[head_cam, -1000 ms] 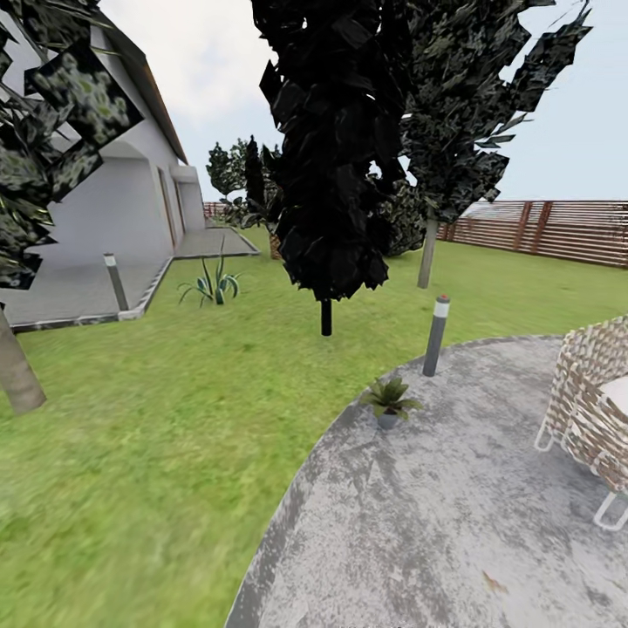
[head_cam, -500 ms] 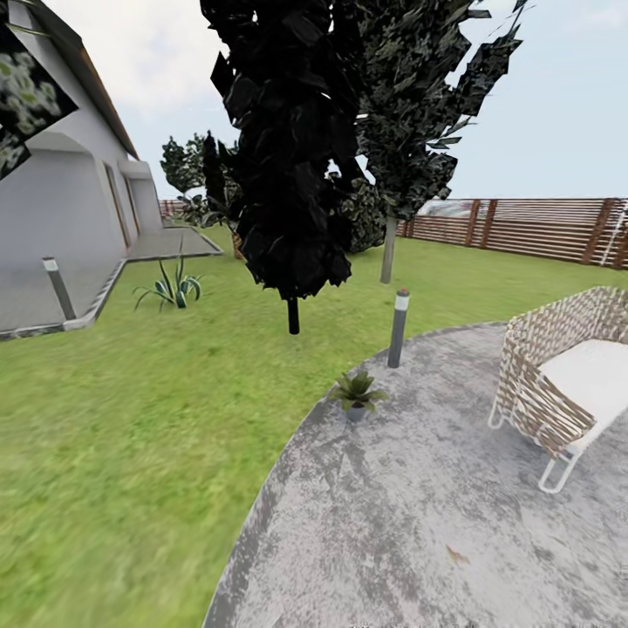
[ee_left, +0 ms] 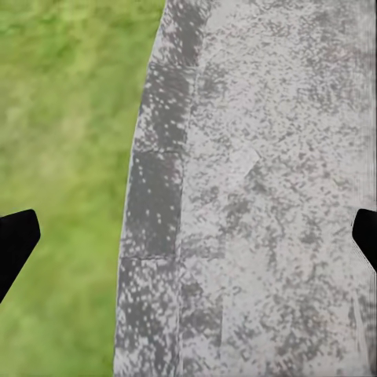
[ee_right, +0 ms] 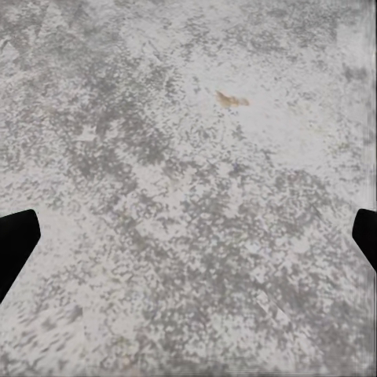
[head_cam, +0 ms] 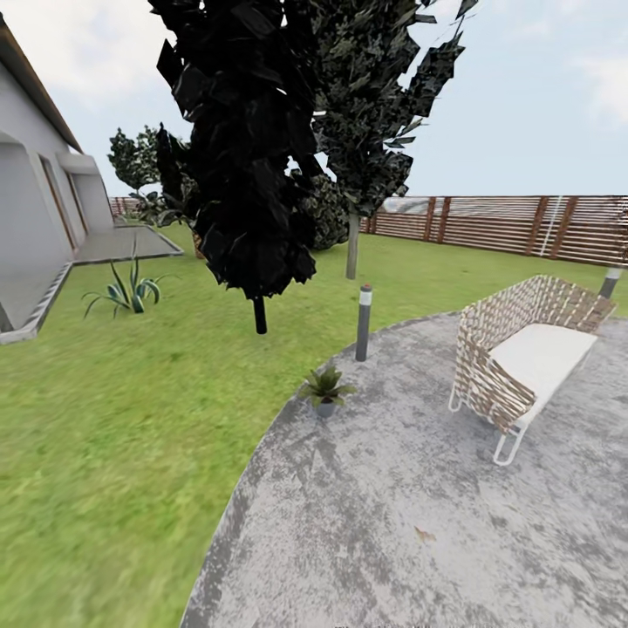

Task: Pick up the pesticide atomizer in the garden and spray insectifuge to fully cover both potted plants in the garden.

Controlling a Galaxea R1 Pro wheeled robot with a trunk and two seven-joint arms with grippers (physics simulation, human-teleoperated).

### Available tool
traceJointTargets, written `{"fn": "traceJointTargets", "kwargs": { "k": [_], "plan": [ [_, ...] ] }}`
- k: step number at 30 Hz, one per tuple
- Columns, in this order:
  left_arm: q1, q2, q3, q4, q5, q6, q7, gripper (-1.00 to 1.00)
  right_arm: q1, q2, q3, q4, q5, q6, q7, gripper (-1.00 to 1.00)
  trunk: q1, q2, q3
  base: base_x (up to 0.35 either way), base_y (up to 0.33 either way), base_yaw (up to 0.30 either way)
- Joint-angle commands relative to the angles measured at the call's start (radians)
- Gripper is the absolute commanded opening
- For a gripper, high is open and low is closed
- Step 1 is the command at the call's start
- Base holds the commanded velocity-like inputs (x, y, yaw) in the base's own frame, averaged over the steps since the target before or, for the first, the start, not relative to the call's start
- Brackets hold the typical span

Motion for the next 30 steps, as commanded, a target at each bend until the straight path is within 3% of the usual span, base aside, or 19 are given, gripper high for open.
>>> {"fn": "traceJointTargets", "kwargs": {
  "k": [1,9,30],
  "plan": [
    [0.0,0.0,0.0,0.001,0.001,-0.003,0.0,1.0,-0.001,0.0,-0.001,0.001,0.0,-0.003,0.0,1.0,0.0,-0.001,-0.002,0.0,0.0,-0.267],
    [0.0,-0.001,-0.001,0.001,-0.001,-0.004,0.0,1.0,-0.001,0.001,-0.001,0.001,0.001,-0.003,-0.001,1.0,0.0,-0.001,-0.007,-0.03,-0.051,-0.267],
    [0.0,0.0,0.0,0.002,-0.001,-0.004,0.0,1.0,-0.001,0.001,-0.001,0.001,0.001,-0.003,0.0,1.0,0.0,-0.001,-0.014,-0.156,-0.206,-0.268]
  ]
}}
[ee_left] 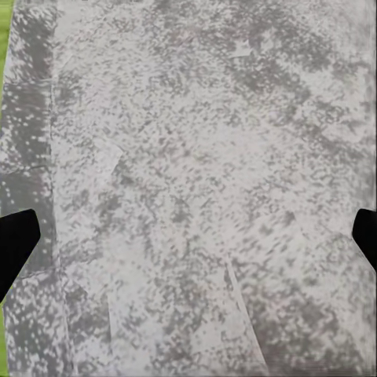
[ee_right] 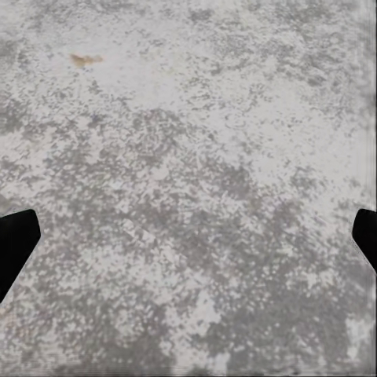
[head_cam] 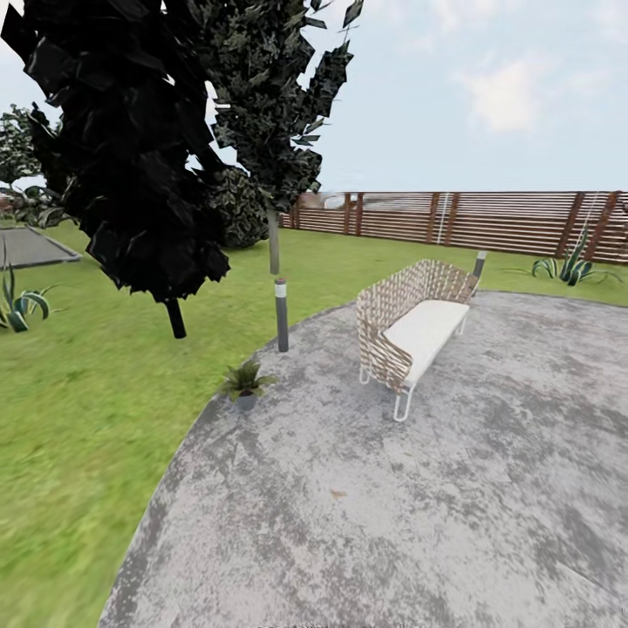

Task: Pick up the pesticide atomizer in the garden and spray insectifuge to fully cover both potted plants in the garden.

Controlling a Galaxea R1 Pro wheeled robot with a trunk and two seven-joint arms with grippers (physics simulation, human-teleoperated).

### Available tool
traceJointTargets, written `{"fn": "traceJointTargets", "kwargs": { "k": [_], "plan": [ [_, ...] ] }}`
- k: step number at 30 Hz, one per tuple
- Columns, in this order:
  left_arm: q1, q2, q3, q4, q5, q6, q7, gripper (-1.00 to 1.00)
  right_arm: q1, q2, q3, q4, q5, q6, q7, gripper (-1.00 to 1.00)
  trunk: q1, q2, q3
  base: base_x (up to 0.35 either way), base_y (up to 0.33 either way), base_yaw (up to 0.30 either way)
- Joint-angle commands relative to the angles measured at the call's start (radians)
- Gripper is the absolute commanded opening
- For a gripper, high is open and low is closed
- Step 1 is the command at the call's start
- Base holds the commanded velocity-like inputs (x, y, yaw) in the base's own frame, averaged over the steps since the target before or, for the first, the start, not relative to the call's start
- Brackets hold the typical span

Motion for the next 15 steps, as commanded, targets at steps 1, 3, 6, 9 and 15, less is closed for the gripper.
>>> {"fn": "traceJointTargets", "kwargs": {
  "k": [1,3,6,9,15],
  "plan": [
    [0.0,0.001,0.001,0.0,0.001,-0.003,0.0,1.0,-0.001,0.0,-0.001,0.001,0.0,-0.003,0.0,1.0,0.0,-0.001,-0.001,-0.102,-0.036,-0.273],
    [0.0,0.001,0.001,0.0,0.001,-0.003,0.0,1.0,-0.001,0.0,-0.001,0.001,0.0,-0.003,0.0,1.0,0.0,-0.001,-0.001,-0.083,-0.019,-0.273],
    [0.0,0.001,0.001,0.0,0.001,-0.003,0.0,1.0,-0.001,0.0,-0.001,0.001,0.0,-0.003,0.0,1.0,0.0,-0.001,-0.001,-0.029,-0.006,-0.273],
    [0.0,0.001,0.002,-0.001,0.002,-0.003,0.001,1.0,-0.001,0.0,-0.001,0.001,0.0,-0.003,-0.001,1.0,0.0,-0.001,-0.001,-0.003,-0.001,-0.273],
    [0.0,0.004,0.019,-0.001,0.001,-0.001,0.003,1.0,-0.001,0.0,-0.001,0.001,0.0,-0.003,0.0,1.0,0.0,-0.001,-0.001,-0.001,0.0,-0.273]
  ]
}}
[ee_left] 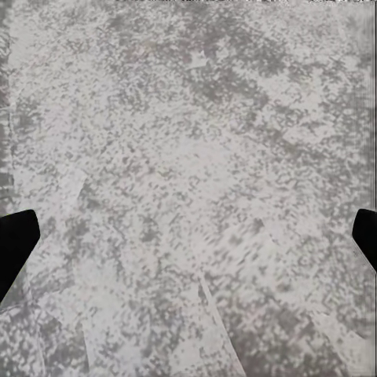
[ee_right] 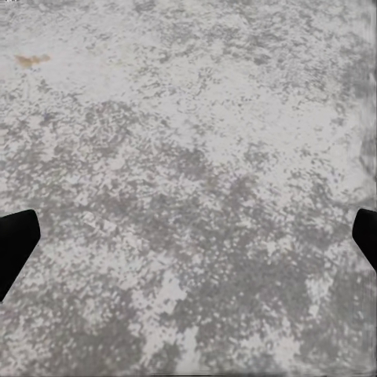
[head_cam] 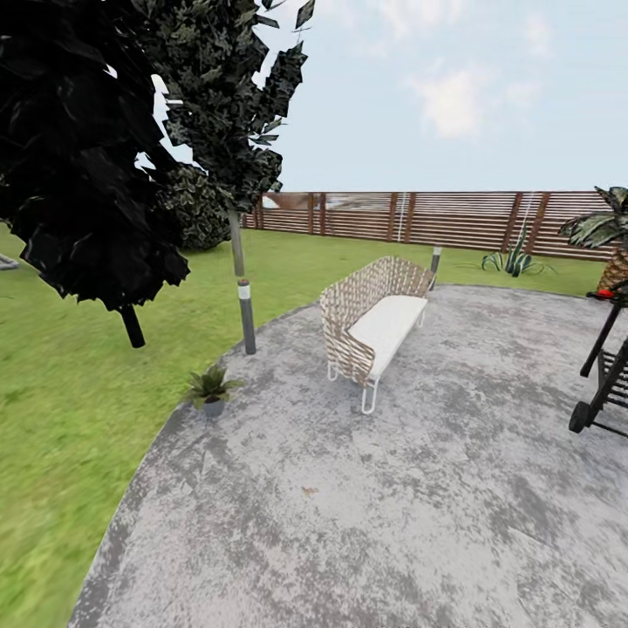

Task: Pick up the pesticide atomizer in the garden and spray insectifuge to fully cover both potted plants in the garden.

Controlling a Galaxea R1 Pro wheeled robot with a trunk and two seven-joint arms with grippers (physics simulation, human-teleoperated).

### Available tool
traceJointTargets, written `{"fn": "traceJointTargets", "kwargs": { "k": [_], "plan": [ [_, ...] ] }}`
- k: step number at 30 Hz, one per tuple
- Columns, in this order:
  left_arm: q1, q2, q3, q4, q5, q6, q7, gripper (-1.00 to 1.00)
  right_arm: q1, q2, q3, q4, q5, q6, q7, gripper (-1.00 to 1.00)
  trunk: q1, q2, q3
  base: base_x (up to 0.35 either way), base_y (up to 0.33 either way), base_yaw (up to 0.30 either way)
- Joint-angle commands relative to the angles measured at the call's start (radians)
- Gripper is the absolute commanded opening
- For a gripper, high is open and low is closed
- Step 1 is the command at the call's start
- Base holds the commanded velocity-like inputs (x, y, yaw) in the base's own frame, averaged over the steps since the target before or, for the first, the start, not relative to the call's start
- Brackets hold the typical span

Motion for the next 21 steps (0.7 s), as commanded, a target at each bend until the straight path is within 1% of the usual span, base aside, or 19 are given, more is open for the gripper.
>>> {"fn": "traceJointTargets", "kwargs": {
  "k": [1,10,12,16,21],
  "plan": [
    [0.0,0.0,0.007,0.0,0.0,-0.003,0.0,1.0,-0.001,0.0,-0.001,0.001,0.0,-0.003,0.0,1.0,0.0,0.0,-0.001,0.0,0.0,-0.273],
    [0.0,0.001,0.015,0.0,0.001,-0.003,0.0,1.0,-0.001,0.0,-0.001,-0.001,0.0,-0.003,-0.001,1.0,0.0,0.0,-0.001,0.0,0.0,-0.273],
    [0.0,0.003,0.015,0.0,0.013,-0.003,0.0,1.0,-0.001,0.0,-0.002,-0.002,0.0,-0.003,-0.001,1.0,0.0,0.0,-0.001,0.0,0.0,-0.273],
    [0.0,0.005,0.015,0.0,0.051,-0.004,0.0,1.0,-0.001,0.0,-0.002,-0.003,0.0,-0.004,-0.002,1.0,0.0,0.0,-0.001,0.0,0.0,-0.273],
    [0.0,0.005,0.015,0.0,0.061,-0.005,-0.002,1.0,-0.001,0.0,-0.002,-0.003,0.0,-0.004,-0.001,1.0,0.0,0.0,-0.005,0.0,0.0,-0.267]
  ]
}}
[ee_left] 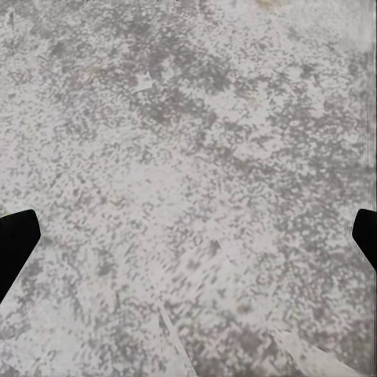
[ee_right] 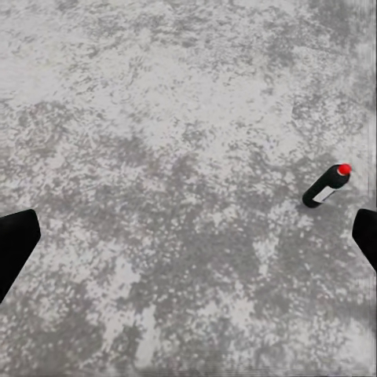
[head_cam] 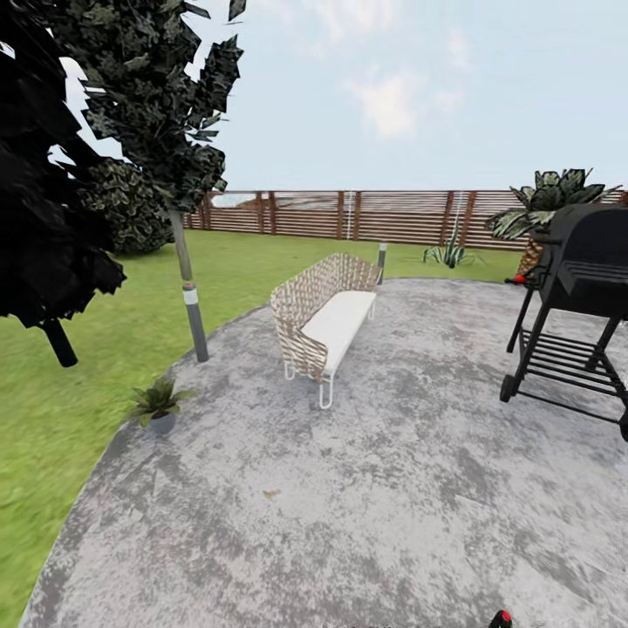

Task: Pick up the pesticide atomizer in the garden and spray insectifuge to fully cover both potted plants in the garden.

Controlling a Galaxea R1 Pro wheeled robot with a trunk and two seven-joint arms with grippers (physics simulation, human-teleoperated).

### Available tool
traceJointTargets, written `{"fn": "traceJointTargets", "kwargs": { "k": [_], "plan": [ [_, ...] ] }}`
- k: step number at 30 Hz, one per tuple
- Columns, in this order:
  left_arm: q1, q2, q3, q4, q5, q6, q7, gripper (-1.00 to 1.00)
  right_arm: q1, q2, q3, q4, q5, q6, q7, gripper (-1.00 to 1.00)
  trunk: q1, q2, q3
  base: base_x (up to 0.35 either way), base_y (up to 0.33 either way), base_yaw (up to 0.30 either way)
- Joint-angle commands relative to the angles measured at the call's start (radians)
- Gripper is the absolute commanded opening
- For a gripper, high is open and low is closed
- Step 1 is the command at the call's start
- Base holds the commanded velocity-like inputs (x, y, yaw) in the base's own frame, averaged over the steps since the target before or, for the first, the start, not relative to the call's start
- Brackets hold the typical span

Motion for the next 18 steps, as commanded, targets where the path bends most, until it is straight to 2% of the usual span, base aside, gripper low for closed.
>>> {"fn": "traceJointTargets", "kwargs": {
  "k": [1,18],
  "plan": [
    [0.0,0.0,0.0,0.0,0.007,-0.003,-0.001,1.0,-0.001,0.0,-0.001,0.001,0.0,-0.003,0.0,1.0,0.0,-0.001,-0.002,0.0,0.0,-0.264],
    [0.0,-0.003,-0.004,0.0,0.003,-0.003,-0.002,1.0,-0.001,0.0,0.0,0.0,0.0,-0.003,0.004,1.0,0.0,-0.001,-0.014,0.0,0.0,-0.263]
  ]
}}
